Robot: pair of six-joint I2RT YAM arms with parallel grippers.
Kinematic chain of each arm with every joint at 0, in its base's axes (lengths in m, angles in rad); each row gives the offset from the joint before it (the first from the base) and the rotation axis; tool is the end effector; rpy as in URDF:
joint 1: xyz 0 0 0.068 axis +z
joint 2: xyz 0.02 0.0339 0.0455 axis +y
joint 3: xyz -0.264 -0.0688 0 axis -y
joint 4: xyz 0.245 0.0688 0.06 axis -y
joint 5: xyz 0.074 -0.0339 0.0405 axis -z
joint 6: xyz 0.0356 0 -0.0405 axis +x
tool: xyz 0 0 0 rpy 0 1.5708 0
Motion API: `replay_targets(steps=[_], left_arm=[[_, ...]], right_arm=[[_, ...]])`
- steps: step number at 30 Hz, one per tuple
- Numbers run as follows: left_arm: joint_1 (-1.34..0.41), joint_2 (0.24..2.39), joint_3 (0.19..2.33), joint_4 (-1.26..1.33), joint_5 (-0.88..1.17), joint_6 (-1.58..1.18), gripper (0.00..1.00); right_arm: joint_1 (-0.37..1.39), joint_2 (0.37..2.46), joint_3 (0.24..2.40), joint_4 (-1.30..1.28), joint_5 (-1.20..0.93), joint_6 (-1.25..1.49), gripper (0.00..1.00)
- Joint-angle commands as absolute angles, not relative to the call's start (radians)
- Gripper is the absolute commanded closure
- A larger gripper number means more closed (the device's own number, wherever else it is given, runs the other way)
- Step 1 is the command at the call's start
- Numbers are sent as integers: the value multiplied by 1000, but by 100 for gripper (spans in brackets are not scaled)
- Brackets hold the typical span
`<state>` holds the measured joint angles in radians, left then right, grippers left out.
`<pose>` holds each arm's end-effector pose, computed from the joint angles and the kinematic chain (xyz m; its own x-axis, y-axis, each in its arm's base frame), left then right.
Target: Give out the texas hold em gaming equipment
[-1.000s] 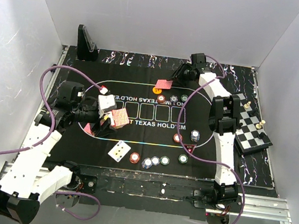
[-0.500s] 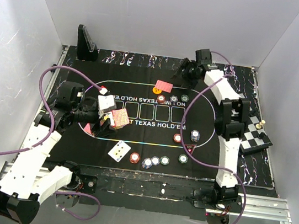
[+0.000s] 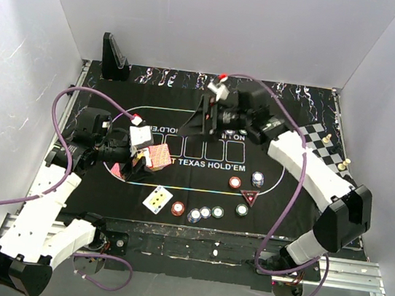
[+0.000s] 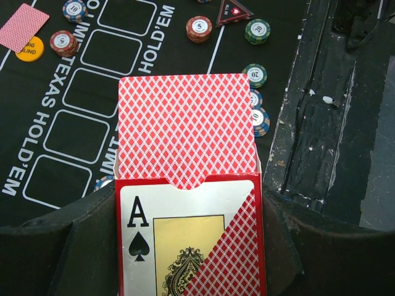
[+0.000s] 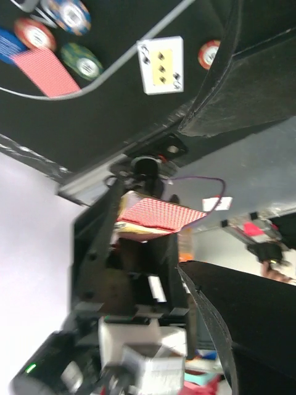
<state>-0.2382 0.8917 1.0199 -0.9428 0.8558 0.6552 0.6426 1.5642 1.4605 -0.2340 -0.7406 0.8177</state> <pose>0.1455 -0.0630 0.3389 -0.1595 0.4498 -0.8788 0.9526 0.3037 -0.0175 0.2760 0.2366 0.3786 -0.8759 0.0169 -0.4822 -0.4575 0.2880 0.8413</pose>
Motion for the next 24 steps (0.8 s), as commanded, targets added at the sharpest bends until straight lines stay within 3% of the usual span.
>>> replay_targets(steps=[1, 5, 17, 20, 24], left_arm=[[-241, 891, 1031, -927, 887, 673, 100], [-242, 900, 1048, -920, 877, 667, 100], [-242, 923, 1075, -905, 877, 661, 100], [-242, 927, 1086, -900, 885, 652, 100], [-241, 923, 1089, -893, 888, 643, 100]], right_arm=[[716, 1542, 1391, -147, -821, 844, 11], [787, 1580, 1443, -247, -795, 793, 10], [857, 1710, 1511, -232, -787, 839, 9], [856, 1716, 1500, -230, -782, 851, 14], [853, 1713, 1486, -213, -792, 861, 31]])
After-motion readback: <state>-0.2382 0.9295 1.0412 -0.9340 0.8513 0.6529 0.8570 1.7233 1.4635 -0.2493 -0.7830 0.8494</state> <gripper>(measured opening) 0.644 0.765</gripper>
